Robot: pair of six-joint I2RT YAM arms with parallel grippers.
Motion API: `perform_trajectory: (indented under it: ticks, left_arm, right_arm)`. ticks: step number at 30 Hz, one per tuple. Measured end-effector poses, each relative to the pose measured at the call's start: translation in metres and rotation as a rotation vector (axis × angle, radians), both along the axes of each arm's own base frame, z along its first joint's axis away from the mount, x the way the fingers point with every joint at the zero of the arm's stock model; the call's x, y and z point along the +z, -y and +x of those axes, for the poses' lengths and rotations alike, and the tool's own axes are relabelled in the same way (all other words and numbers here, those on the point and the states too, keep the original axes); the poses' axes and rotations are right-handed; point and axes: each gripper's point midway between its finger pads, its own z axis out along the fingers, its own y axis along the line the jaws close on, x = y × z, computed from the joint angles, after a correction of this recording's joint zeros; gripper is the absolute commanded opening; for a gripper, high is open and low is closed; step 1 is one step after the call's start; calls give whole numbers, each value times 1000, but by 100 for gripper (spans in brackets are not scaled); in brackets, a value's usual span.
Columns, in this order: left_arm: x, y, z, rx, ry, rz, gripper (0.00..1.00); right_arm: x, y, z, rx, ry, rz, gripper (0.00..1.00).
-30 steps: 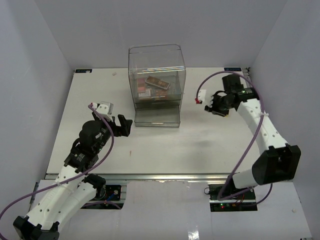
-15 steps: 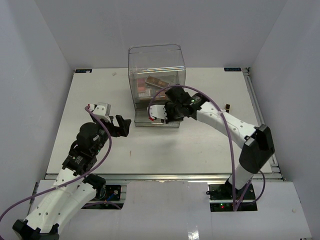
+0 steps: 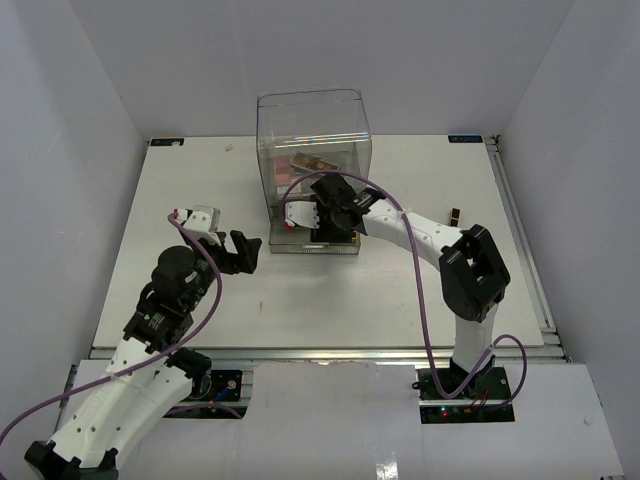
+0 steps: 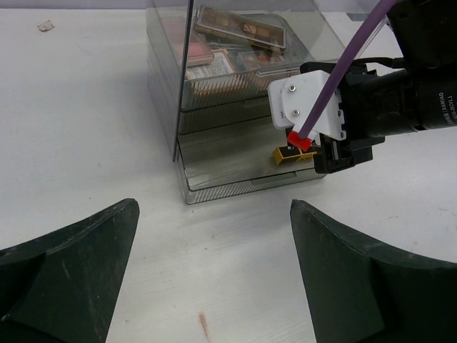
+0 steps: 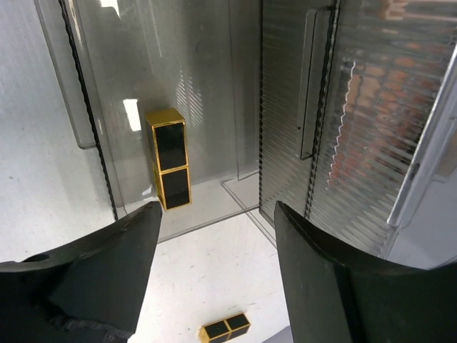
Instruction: Organize the makeup
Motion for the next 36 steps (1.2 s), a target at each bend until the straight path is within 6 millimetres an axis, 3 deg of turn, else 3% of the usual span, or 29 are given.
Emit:
perform_trajectory:
  ticks: [4,6,9,10,11,14,15,17,21,26,29,36]
  left_arm:
    - [0,3,-1,-18,-2,-2,98]
    - [-1,8,-3,-49,-3,-7,98]
    - [-4,21,-6,-123,-12,-15,98]
    - [-6,28,-7,-157,-22,-16,98]
    - [-9,33,-8,-188,-34,-16,98]
    - [-20,47,-10,-263,-80,-13,98]
    - [-24,51,-10,-283,-93,-11,98]
    - [-28,56,-12,-317,-110,-8,98]
    - [-27,59,-15,-340,-107,-8,98]
    - [-21,56,-17,-334,-78,-9,98]
    - [-16,53,-17,-319,-59,-12,98]
    - [-5,46,-17,-283,-17,-15,98]
  right_arm:
    - [9,0,-3,-16,2,30,70]
    - [24,4,-7,-37,-3,84,70]
    - [58,18,-18,-80,-43,251,84]
    - [72,32,-20,-120,-71,338,85]
    - [86,58,-16,-194,-89,425,86]
    - [123,162,3,-477,-52,658,92]
    - [125,196,5,-569,-36,702,96]
    - [116,248,-1,-744,-24,761,98]
    - [64,282,-21,-1077,-113,798,98]
    - [9,305,-5,-1428,-176,772,100]
    - [-17,314,10,-1564,-195,756,92]
    - [-43,324,60,-1686,-181,767,74]
